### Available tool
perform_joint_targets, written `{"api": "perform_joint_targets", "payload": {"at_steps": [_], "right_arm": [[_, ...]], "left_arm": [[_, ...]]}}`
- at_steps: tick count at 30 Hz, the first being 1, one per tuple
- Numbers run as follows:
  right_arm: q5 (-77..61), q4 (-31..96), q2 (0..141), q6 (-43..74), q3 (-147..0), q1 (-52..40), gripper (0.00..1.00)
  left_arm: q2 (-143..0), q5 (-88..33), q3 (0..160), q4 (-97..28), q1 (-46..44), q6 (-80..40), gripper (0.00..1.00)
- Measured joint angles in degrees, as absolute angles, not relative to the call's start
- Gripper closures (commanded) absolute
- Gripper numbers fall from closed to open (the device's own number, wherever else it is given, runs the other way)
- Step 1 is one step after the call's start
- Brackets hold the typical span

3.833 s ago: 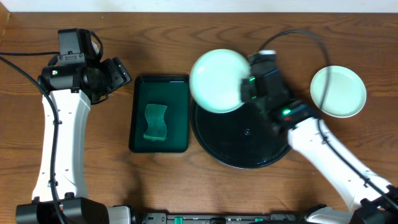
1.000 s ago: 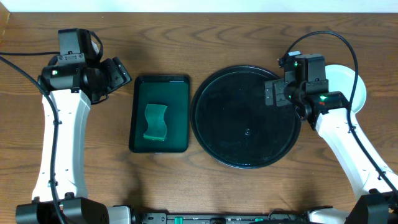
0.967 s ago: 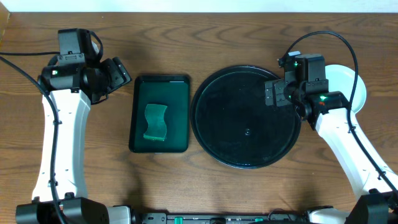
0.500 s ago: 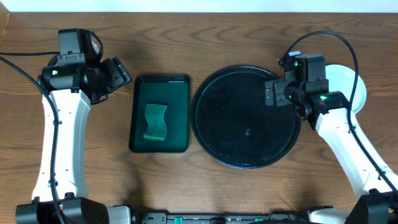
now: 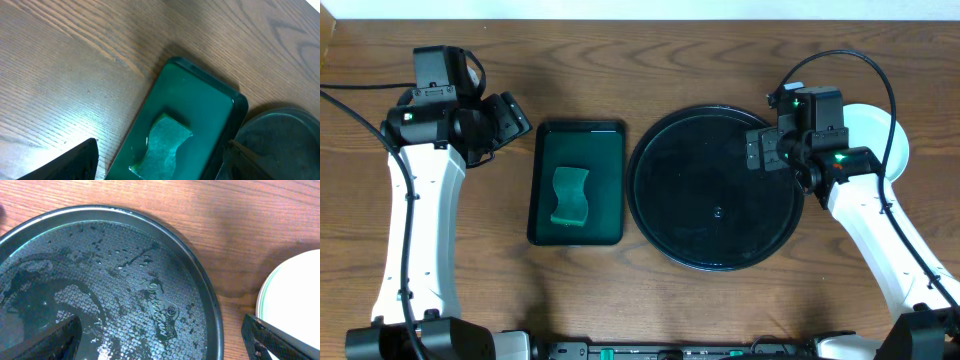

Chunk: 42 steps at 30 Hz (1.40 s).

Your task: Clean dirty plates on tray and stack at the side

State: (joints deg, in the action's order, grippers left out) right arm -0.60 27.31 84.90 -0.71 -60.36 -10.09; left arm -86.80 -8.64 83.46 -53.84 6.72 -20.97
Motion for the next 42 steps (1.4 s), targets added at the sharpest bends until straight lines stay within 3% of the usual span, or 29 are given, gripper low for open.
{"api": "perform_joint_targets", "payload": {"at_steps": [9,32,42], "right_arm": [[-0.6,30.9,80.9,-0.7,-60.4,-10.1,0.01],[-0.4,32.6,41.9,-0.9,-60.4,-10.1,0.01],[7.2,32.8,25.5,-3.9,-60.1,-9.8,0.01]], "left_arm": [[-86.8,-8.6,83.5,-53.9,6.7,-21.0,0.2],[-86.8,-8.6,83.5,-53.9,6.7,-21.0,0.2],[-86.8,-8.6,83.5,-53.8,6.7,-21.0,0.2]]}}
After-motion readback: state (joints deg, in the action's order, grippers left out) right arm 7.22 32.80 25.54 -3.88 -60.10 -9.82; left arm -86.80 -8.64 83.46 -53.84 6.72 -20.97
